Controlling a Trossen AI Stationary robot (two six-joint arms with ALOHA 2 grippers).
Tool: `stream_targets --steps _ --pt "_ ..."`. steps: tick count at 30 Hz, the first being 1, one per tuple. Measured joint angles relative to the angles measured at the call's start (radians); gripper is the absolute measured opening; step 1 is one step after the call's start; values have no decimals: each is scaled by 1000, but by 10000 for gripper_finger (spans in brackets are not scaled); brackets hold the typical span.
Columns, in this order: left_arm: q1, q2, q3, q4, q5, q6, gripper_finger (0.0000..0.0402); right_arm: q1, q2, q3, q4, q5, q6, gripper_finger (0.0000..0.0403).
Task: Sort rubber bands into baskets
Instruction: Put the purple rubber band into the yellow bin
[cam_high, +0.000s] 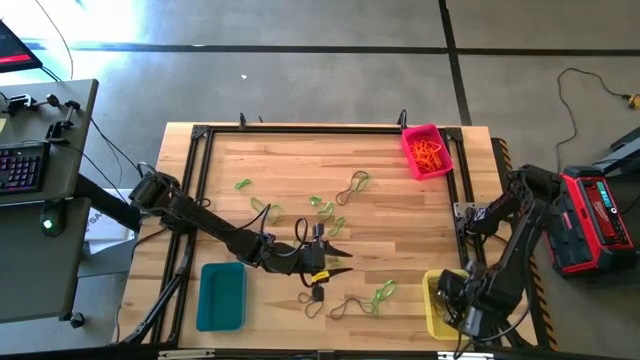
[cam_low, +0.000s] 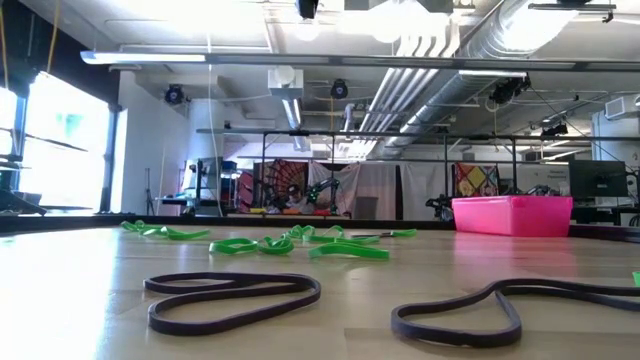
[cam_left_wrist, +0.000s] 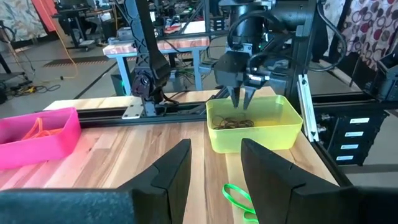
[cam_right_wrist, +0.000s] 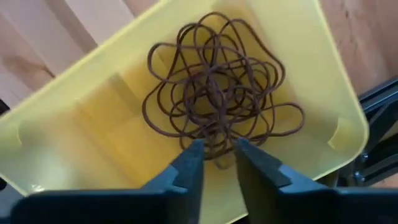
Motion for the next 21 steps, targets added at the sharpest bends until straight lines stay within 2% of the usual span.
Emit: stream_targets --steps 3,8,11,16,21 --pt "0 0 0 -17 9 0 134 -16 0 24 -31 4 -12 123" --pt "0 0 0 -121 157 -16 134 -22 0 62 -88 54 -26 170" --pt "-4 0 0 -250 207 -92 134 -22 0 76 -90 107 -52 178" --pt "-30 1 -1 -502 209 -229 134 -26 0 82 -83 192 -61 174" --pt "-82 55 -1 -570 211 -236 134 -49 0 82 -84 247 -83 172"
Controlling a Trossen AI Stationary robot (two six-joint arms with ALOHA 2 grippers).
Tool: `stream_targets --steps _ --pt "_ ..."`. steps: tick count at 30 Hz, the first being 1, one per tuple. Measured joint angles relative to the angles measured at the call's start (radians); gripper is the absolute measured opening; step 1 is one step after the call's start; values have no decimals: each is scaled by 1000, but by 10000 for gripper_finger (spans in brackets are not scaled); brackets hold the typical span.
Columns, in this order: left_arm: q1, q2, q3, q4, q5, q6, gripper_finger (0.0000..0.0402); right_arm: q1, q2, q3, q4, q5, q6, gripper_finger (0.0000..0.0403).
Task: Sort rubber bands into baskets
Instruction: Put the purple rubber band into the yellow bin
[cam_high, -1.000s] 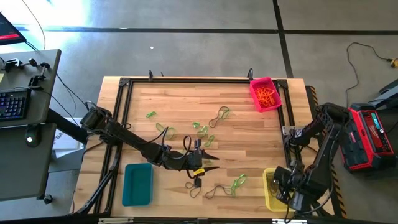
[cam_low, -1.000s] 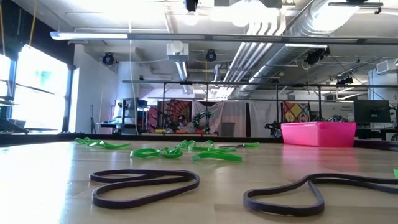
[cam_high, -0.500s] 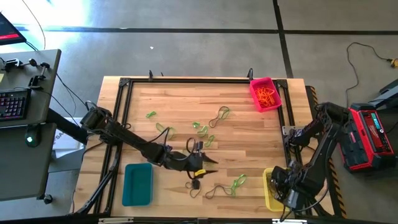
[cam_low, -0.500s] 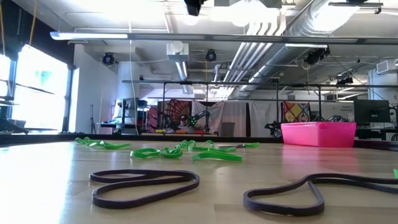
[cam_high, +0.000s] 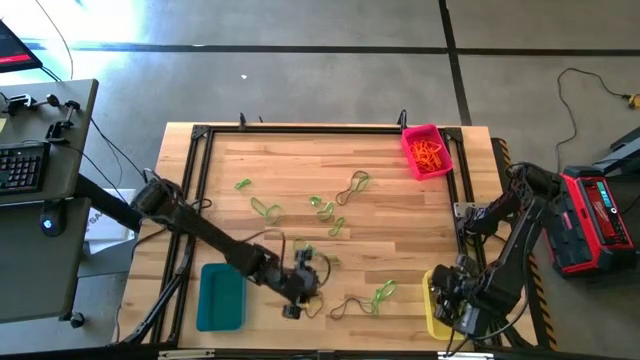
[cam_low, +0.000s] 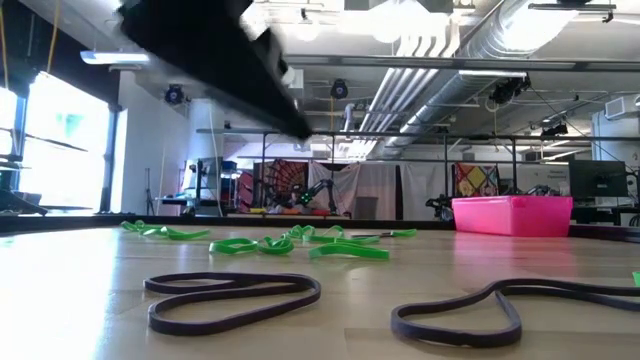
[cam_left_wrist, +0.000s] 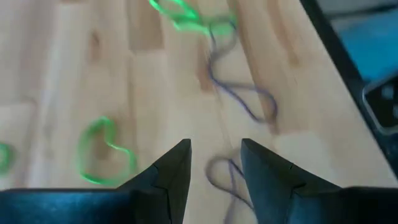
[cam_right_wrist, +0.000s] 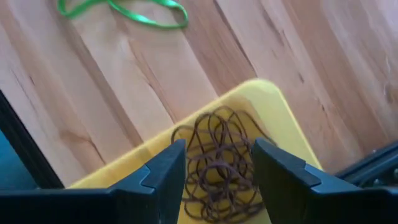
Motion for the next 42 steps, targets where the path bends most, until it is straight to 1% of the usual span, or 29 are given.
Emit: stream_targets --steps 4,8,11,14,17,20,23,26,28,30,33,36,39,42 --pt "-20 77 0 -16 1 -2 134 -21 0 0 16 31 -49 172" --pt "-22 132 0 -9 2 -31 134 -47 0 0 19 33 -104 172" --pt "-18 153 1 -9 -11 -55 134 -63 0 0 20 34 -124 172" --pt "-12 158 2 -12 -4 -79 134 -72 0 0 27 35 -148 172" --pt "-12 159 2 -16 -5 -73 130 -79 0 0 39 42 -168 172" --pt "-13 159 2 -29 -20 -69 110 -89 0 0 54 49 -174 172" --pt "-13 159 3 -35 -20 -90 69 -97 0 -1 101 81 -177 172" --pt "-13 153 2 -27 -14 -116 20 -107 0 -17 185 175 -221 172" --pt "-14 141 0 -40 -11 -132 6 -116 0 -41 254 238 -269 172" --pt "-14 122 -2 -46 -21 -145 6 -131 0 -67 314 295 -314 172" --pt "-15 87 -2 -21 -91 -148 3 -163 0 -113 432 344 -376 171" --pt "-5 62 -1 24 -153 -149 2 -205 0 -168 595 399 -456 171" --pt "17 48 -1 129 -184 -129 1 -245 0 -224 800 459 -584 171" --pt "36 48 0 280 -192 -83 1 -282 0 -282 1028 483 -757 171"
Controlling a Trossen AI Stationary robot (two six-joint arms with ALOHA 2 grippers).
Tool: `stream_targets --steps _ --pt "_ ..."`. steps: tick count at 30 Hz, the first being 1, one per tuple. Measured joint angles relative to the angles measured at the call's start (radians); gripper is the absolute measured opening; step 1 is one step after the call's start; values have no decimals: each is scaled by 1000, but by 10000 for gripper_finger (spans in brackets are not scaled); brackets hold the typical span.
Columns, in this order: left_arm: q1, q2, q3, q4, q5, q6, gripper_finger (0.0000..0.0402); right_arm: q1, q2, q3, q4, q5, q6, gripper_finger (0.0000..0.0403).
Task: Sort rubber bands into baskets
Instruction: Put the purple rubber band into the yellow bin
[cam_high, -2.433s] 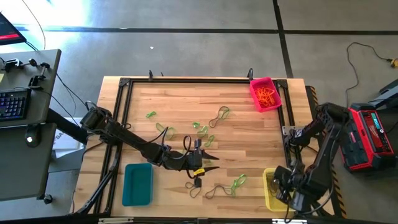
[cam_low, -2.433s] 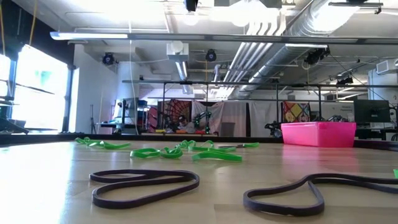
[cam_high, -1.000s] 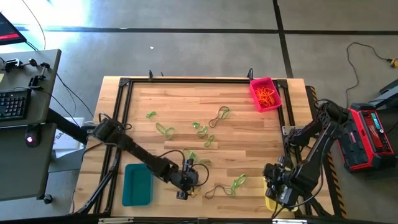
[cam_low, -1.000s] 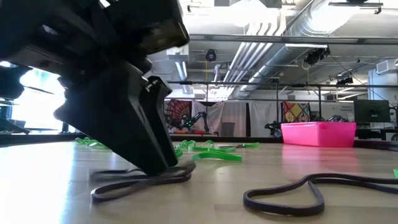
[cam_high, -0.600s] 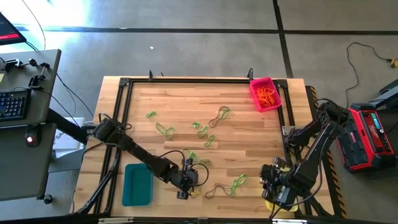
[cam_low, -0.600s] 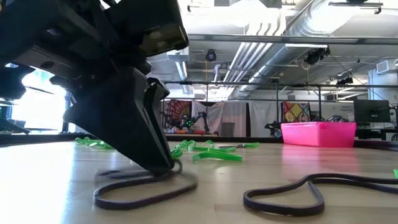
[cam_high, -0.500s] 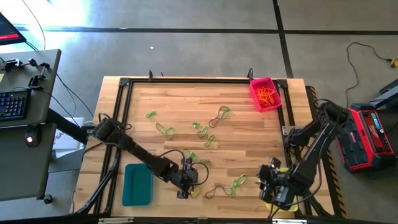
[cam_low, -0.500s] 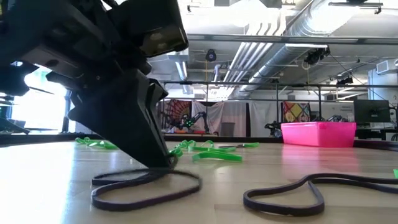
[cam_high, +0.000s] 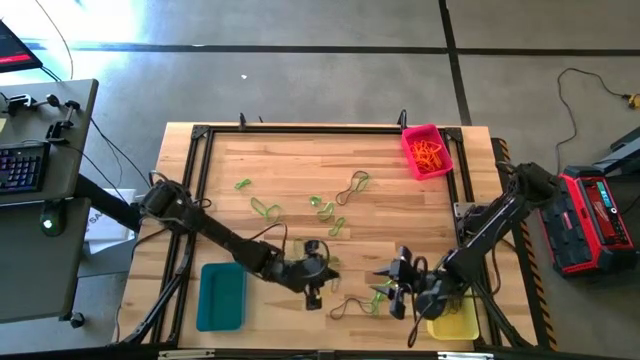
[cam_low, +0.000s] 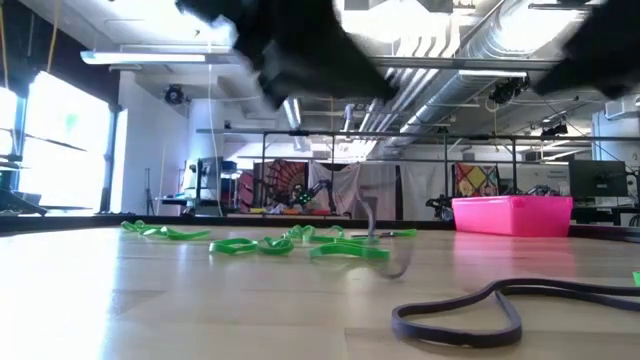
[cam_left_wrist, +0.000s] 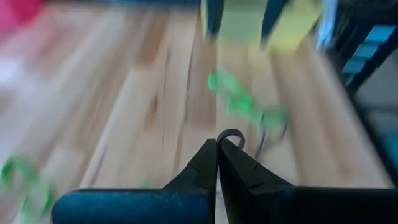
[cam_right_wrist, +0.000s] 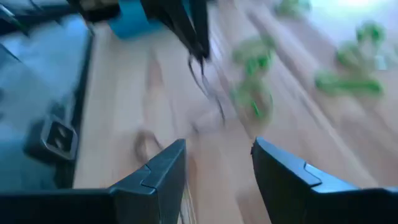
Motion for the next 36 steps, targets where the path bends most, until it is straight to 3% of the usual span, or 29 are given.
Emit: stream_targets --steps 7,14,19,26,29,34,36 --pt "14 0 0 283 -21 153 1 -47 0 -124 484 2 -336 188" --pt "28 0 1 415 -18 213 1 -89 0 -135 524 -9 -413 185" --pt "38 0 1 454 32 216 1 -124 0 -135 620 -140 -477 175" --pt "50 2 1 490 34 223 1 -173 0 -135 711 -227 -532 159" --pt "53 2 1 498 34 225 1 -188 0 -135 707 -228 -531 127" --pt "61 2 1 498 34 232 2 -193 0 -135 703 -169 -508 20" --pt "62 2 1 498 33 235 9 -186 0 -135 700 -152 -504 11"
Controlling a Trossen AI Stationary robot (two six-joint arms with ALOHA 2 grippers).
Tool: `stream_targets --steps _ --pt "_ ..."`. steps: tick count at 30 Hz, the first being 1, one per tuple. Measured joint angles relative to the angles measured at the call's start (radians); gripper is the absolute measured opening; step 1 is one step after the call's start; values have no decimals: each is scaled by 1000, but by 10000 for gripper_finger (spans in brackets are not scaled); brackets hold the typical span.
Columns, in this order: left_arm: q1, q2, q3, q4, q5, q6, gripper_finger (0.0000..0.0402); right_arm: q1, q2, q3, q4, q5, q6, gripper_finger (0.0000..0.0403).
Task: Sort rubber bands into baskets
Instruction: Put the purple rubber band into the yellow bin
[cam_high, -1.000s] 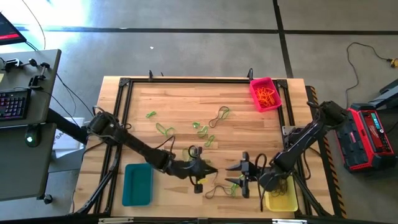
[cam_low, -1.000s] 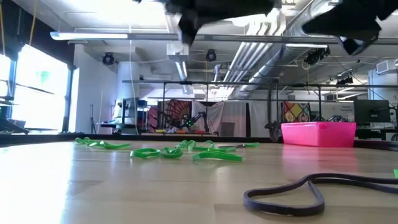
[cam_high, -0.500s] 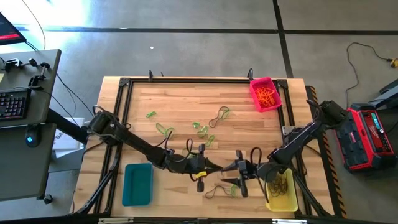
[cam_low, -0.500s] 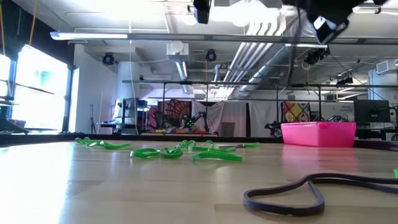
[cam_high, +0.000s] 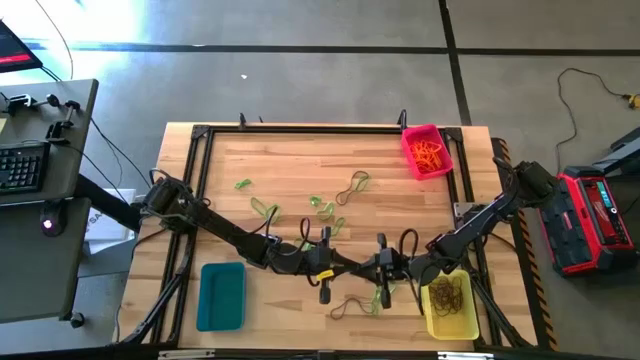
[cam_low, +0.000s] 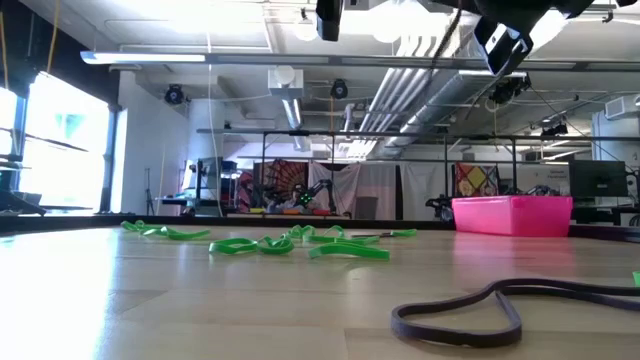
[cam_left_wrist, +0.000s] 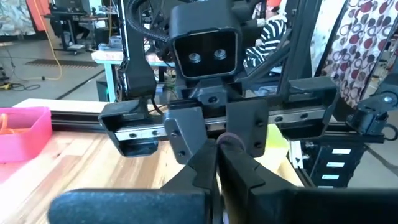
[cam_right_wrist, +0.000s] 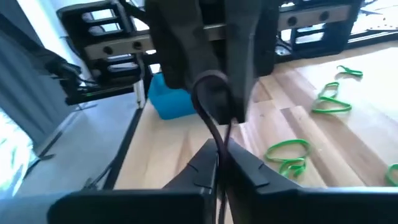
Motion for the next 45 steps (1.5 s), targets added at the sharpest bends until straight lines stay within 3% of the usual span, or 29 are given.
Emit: stream_targets --steps 7,11,17,22,26,32,40,45 --pt "0 1 0 -22 0 23 60 47 -10 16 -100 -3 106 4" --pt "0 1 0 -24 -24 23 98 93 -31 94 -342 47 244 1" --pt "0 1 0 -56 -30 23 141 187 -36 297 -840 85 445 1" --pt "0 1 0 -100 -5 15 152 253 -36 463 -1194 172 624 0" --pt "-4 1 0 -124 28 14 152 289 -36 547 -1372 171 730 0" --pt "-10 1 0 -165 33 14 152 350 -37 612 -1576 -25 955 0" --pt "-9 1 0 -175 33 6 152 464 -23 612 -1743 -342 1385 0" --pt "-9 1 0 -180 45 5 152 522 11 611 -1793 -452 1557 0"
